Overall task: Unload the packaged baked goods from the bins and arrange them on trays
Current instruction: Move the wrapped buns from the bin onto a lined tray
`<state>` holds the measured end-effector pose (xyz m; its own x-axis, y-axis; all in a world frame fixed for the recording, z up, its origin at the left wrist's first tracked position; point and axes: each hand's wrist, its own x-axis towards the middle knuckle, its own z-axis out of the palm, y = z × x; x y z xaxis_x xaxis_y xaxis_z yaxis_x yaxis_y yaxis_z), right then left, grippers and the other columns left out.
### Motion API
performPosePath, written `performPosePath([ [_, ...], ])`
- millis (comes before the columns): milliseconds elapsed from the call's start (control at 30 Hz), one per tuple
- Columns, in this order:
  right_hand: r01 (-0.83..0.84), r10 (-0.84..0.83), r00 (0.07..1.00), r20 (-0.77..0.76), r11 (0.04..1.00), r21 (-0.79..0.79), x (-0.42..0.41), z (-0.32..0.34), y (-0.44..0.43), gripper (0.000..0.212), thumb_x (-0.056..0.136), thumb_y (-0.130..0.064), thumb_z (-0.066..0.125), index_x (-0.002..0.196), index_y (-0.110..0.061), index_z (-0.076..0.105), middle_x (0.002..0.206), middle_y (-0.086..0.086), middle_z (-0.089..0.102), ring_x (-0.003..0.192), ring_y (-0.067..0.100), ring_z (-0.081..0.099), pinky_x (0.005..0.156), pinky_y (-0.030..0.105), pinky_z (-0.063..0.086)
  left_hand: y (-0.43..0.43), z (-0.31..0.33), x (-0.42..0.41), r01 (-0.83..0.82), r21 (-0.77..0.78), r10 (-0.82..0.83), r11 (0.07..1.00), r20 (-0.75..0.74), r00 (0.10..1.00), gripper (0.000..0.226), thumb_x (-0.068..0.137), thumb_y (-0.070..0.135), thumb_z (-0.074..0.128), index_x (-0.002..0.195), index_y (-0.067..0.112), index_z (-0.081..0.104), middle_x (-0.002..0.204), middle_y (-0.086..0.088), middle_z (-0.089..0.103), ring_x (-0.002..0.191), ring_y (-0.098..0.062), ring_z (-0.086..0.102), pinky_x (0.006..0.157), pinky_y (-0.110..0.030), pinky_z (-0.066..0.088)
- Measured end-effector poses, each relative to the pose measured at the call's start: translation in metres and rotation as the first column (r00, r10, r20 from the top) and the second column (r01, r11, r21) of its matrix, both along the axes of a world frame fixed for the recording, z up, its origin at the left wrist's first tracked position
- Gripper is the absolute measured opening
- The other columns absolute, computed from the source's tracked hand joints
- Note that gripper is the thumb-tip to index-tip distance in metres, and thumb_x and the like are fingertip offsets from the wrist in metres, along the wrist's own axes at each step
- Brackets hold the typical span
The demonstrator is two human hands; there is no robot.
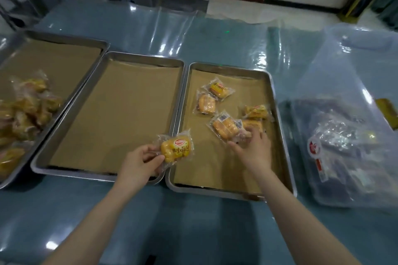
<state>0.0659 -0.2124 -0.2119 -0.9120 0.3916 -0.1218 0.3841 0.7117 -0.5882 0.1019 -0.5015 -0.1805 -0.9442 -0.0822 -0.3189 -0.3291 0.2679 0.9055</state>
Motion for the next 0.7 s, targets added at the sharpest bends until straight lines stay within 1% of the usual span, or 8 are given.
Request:
performPosePath([
  [100, -0.110, 0.106, 0.993, 0.043, 0.986, 0.124, -0.037, -0.012, 0.026, 0.100, 0.061, -0.066, 0.075, 0.142, -0.051, 0.018, 0.156, -0.002, 0.007, 0.143, 0.033, 0.007, 0.107, 0.057, 0.012, 0.003, -0.002, -0.002, -0.091, -0.028, 0.091, 0.995, -0.002, 0.996, 0.019, 0.084, 0.002, 0.065, 0.089, 0.020, 0.060, 0.069, 0.005, 0.071, 0.048, -0.006, 0.062, 0.050, -0.015, 0.049],
  [167, -0.248, 0.221, 0.959, 0.178, 0.958, 0.147, -0.061, -0.019, 0.037, 0.110, 0.059, -0.077, 0.066, 0.141, -0.058, -0.004, 0.157, -0.003, -0.018, 0.140, 0.035, -0.024, 0.103, 0.064, -0.008, 0.007, -0.002, 0.000, -0.151, -0.051, 0.150, 0.987, -0.017, 0.989, 0.018, 0.084, 0.004, 0.066, 0.088, 0.020, 0.061, 0.075, 0.004, 0.071, 0.049, -0.006, 0.064, 0.049, -0.012, 0.047],
  [233, -0.351, 0.309, 0.902, 0.301, 0.931, 0.096, -0.079, -0.026, 0.037, 0.112, 0.057, -0.083, 0.059, 0.140, -0.058, -0.012, 0.152, -0.002, -0.034, 0.135, 0.038, -0.034, 0.103, 0.074, -0.007, 0.010, 0.000, 0.003, -0.178, -0.090, 0.176, 0.980, -0.025, 0.984, 0.017, 0.083, 0.008, 0.068, 0.087, 0.024, 0.061, 0.078, 0.008, 0.071, 0.057, -0.007, 0.066, 0.054, -0.015, 0.048],
  [333, -0.508, 0.418, 0.816, 0.399, 0.848, 0.149, -0.085, -0.040, 0.022, 0.110, 0.055, -0.089, 0.053, 0.142, -0.056, -0.005, 0.149, 0.001, -0.041, 0.133, 0.044, -0.033, 0.102, 0.075, -0.007, 0.015, 0.001, 0.006, -0.202, -0.120, 0.202, 0.972, -0.013, 0.979, 0.020, 0.083, 0.010, 0.069, 0.085, 0.028, 0.060, 0.086, 0.005, 0.071, 0.075, -0.011, 0.067, 0.071, -0.028, 0.050],
  [400, -0.527, 0.423, 0.825, 0.374, 0.815, 0.241, -0.079, -0.047, 0.015, 0.107, 0.056, -0.089, 0.052, 0.144, -0.052, 0.004, 0.153, 0.002, -0.033, 0.137, 0.046, -0.025, 0.104, 0.071, -0.003, 0.018, 0.002, 0.008, -0.228, -0.111, 0.229, 0.967, -0.003, 0.973, 0.020, 0.083, 0.009, 0.069, 0.085, 0.027, 0.060, 0.088, 0.002, 0.071, 0.079, -0.014, 0.066, 0.075, -0.031, 0.050],
  [500, -0.404, 0.373, 0.914, 0.158, 0.863, 0.302, -0.072, -0.052, 0.023, 0.083, 0.066, -0.074, 0.061, 0.136, -0.038, 0.037, 0.156, -0.002, 0.007, 0.140, 0.040, 0.011, 0.108, 0.063, 0.019, 0.022, 0.005, 0.006, -0.244, -0.115, 0.245, 0.963, -0.003, 0.970, 0.018, 0.083, 0.008, 0.068, 0.088, 0.025, 0.061, 0.090, 0.001, 0.070, 0.081, -0.014, 0.066, 0.071, -0.026, 0.049],
  [600, -0.293, 0.310, 0.950, -0.044, 0.929, 0.226, -0.064, -0.056, 0.031, 0.059, 0.071, -0.049, 0.074, 0.122, -0.024, 0.055, 0.141, -0.003, 0.038, 0.125, 0.032, 0.038, 0.102, 0.048, 0.037, 0.023, 0.007, 0.006, -0.256, -0.083, 0.256, 0.963, -0.006, 0.967, 0.018, 0.084, 0.007, 0.067, 0.090, 0.023, 0.061, 0.089, 0.001, 0.070, 0.074, -0.011, 0.066, 0.058, -0.014, 0.047],
  [700, -0.273, 0.294, 0.951, -0.095, 0.943, 0.189, -0.061, -0.054, 0.032, 0.046, 0.071, -0.029, 0.076, 0.113, -0.019, 0.060, 0.121, 0.000, 0.056, 0.109, 0.029, 0.052, 0.093, 0.040, 0.042, 0.020, 0.009, 0.006, -0.270, -0.057, 0.269, 0.961, -0.023, 0.963, 0.016, 0.085, 0.006, 0.066, 0.091, 0.020, 0.061, 0.085, 0.000, 0.070, 0.058, -0.007, 0.065, 0.053, -0.010, 0.046],
])
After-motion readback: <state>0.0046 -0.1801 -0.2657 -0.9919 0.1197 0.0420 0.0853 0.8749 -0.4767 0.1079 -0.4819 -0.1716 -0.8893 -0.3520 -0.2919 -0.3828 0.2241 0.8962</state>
